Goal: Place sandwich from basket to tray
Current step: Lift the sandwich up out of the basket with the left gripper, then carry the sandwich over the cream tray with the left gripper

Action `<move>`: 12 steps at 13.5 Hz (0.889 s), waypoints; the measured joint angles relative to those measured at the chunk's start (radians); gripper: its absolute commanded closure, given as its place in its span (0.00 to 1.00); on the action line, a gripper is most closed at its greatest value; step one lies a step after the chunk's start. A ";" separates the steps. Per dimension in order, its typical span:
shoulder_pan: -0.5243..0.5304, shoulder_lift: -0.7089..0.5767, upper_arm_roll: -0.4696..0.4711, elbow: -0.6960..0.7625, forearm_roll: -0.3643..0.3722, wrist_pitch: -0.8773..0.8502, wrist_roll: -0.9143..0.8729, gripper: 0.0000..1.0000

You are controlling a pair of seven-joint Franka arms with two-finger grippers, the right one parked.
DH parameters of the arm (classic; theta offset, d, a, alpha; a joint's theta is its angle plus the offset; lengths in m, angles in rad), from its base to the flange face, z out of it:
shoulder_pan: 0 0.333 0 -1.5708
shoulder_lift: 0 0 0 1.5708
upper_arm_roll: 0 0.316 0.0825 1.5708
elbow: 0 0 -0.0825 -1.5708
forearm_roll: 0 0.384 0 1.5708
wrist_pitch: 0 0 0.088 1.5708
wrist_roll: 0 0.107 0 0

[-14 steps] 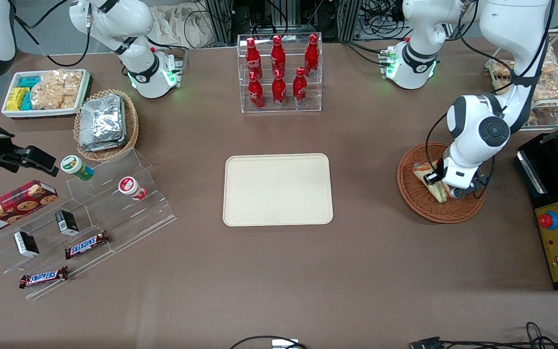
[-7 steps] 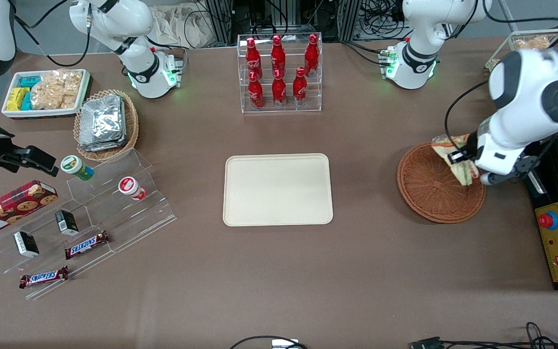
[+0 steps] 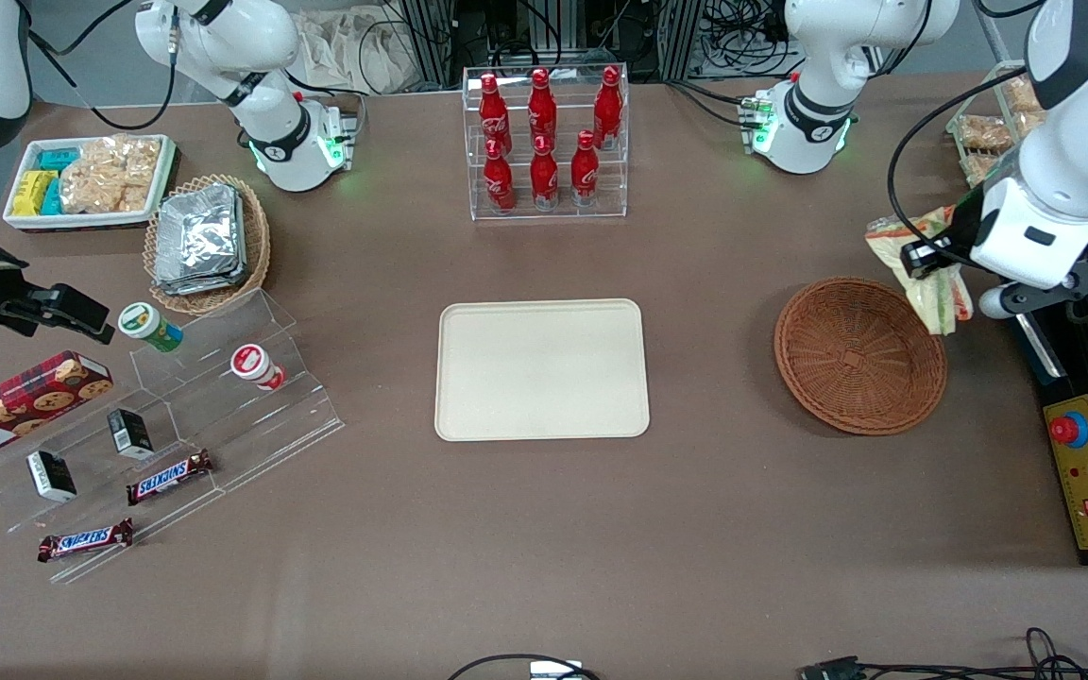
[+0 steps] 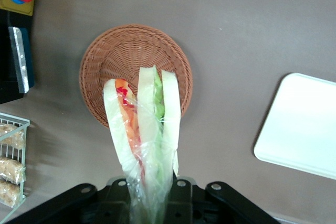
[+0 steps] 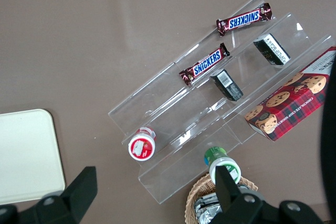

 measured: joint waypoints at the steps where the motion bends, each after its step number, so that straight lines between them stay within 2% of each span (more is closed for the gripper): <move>1: 0.003 0.009 -0.038 0.003 -0.002 -0.004 0.002 0.93; 3: 0.018 0.030 -0.169 0.005 -0.004 -0.004 -0.030 0.93; 6: 0.032 0.111 -0.419 0.052 -0.002 0.013 -0.231 0.93; 7: 0.033 0.157 -0.489 0.090 0.021 0.018 -0.290 0.93; 10: 0.039 0.309 -0.685 0.166 0.198 0.028 -0.411 0.93; 12: 0.034 0.387 -0.730 0.154 0.258 0.105 -0.428 0.93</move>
